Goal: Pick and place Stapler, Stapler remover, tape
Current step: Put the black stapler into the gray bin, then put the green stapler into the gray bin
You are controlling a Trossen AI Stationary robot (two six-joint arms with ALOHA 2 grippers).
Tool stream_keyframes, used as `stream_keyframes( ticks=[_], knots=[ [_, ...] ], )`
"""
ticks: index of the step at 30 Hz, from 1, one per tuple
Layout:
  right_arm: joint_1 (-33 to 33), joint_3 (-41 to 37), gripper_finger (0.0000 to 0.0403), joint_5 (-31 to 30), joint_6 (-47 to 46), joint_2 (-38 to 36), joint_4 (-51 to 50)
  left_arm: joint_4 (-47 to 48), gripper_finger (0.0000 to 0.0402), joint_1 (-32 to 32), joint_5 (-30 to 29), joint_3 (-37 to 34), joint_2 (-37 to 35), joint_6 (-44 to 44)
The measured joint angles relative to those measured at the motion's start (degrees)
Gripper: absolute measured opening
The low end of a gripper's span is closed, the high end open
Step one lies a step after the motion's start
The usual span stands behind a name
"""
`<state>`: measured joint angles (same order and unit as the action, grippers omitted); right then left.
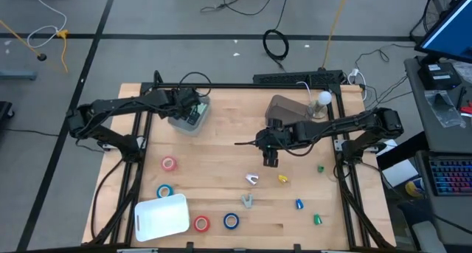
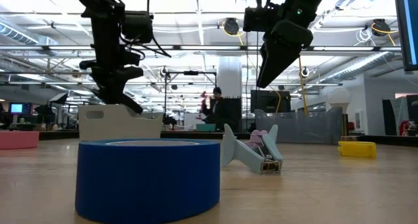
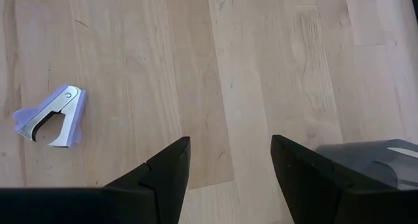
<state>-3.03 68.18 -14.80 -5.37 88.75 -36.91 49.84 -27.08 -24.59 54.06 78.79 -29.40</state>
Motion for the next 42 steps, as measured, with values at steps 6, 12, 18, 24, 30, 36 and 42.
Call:
stream_keyframes(
  ticks=[6,12,18,24,30,36,42],
  knots=[
    [0.0,0.0,0.0206,0.04,-0.04,0.0,0.02,-4.58,0.0145,-1.41,0.74,-1.67,0.04,0.88],
    [0.0,0.0,0.0206,0.04,-0.02,0.0,0.24,-5.74,0.0145,-1.95,1.23,-3.98,0.04,0.34],
    [0.0,-0.02,0.0206,0.04,-0.02,0.0,0.28,-9.52,0.0145,-1.94,1.22,-6.04,0.04,-0.52],
    [0.0,-0.02,0.0206,0.06,-0.02,0.0,0.31,-11.05,0.016,-1.96,-0.24,-7.62,0.04,-0.93],
    [0.0,-0.04,0.0206,0.06,-0.02,0.02,0.35,-11.17,0.018,-1.94,-0.52,-8.26,0.04,-1.85],
    [0.0,-0.04,0.0206,0.06,-0.02,0.02,0.35,-12.84,0.0184,-1.94,0.62,-8.26,0.04,-1.28],
    [0.0,-0.04,0.0206,0.06,0.0,0.02,0.27,-12.7,0.0185,-1.94,3.15,-5.8,-0.64,-0.23]
  ],
)
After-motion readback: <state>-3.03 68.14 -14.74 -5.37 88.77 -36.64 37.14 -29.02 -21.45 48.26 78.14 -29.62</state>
